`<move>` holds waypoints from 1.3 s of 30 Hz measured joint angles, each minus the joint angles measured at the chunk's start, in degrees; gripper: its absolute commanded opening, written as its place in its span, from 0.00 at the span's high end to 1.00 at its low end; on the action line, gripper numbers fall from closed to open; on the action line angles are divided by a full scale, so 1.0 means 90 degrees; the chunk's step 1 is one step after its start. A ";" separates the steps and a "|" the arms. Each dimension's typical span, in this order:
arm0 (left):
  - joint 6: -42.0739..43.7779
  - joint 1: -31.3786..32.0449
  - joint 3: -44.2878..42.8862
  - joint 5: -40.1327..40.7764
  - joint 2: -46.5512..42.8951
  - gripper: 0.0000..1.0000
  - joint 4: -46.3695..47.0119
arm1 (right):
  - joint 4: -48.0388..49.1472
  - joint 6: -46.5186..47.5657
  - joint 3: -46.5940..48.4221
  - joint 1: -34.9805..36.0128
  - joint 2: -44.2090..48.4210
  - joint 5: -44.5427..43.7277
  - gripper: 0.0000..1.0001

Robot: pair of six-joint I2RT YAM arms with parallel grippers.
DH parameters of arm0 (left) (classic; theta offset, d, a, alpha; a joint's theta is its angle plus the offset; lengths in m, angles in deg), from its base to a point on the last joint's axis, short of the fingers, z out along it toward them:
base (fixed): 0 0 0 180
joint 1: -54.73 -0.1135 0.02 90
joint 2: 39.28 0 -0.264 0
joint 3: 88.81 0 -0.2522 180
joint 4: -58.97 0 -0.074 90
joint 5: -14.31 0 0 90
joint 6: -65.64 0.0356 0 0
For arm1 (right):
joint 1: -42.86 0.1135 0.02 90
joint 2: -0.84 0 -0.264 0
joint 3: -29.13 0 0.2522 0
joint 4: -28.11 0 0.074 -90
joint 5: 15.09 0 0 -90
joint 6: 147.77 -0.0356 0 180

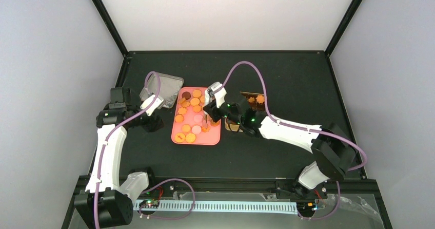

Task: Pack the cookies
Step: Pick up the fake cookies from the plate.

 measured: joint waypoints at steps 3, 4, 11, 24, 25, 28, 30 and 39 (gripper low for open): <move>0.0032 0.0000 0.0000 0.0002 0.0000 0.39 0.0000 | -0.0005 -0.0002 0.0036 0.0000 -0.0029 0.0024 0.67; 0.0041 0.0000 0.0000 0.0002 -0.0002 0.39 0.0000 | 0.0002 -0.0002 0.0039 0.0000 -0.0051 0.0034 0.67; 0.0083 0.0000 0.0000 0.0002 -0.0007 0.39 0.0000 | 0.0024 -0.0010 0.0134 0.0005 -0.0410 0.0141 0.68; 0.0092 0.0000 0.0000 0.0002 -0.0007 0.39 0.0002 | 0.0257 -0.0027 0.0134 0.0134 -0.0605 0.0160 0.70; 0.0092 0.0000 0.0000 0.0002 -0.0007 0.39 0.0000 | 0.0282 -0.0019 0.0121 0.0160 -0.0607 0.0151 0.70; 0.0090 0.0000 0.0000 0.0005 -0.0007 0.39 0.0000 | 0.0430 0.0027 0.0056 0.0282 -0.0614 0.0090 0.71; 0.0092 0.0000 0.0000 0.0005 -0.0007 0.39 0.0000 | 0.0559 0.0068 -0.0015 0.0330 -0.0614 0.0010 0.71; 0.0092 0.0000 0.0000 0.0002 -0.0007 0.39 0.0000 | 0.0835 0.0333 -0.0391 0.0580 -0.0403 -0.0376 0.65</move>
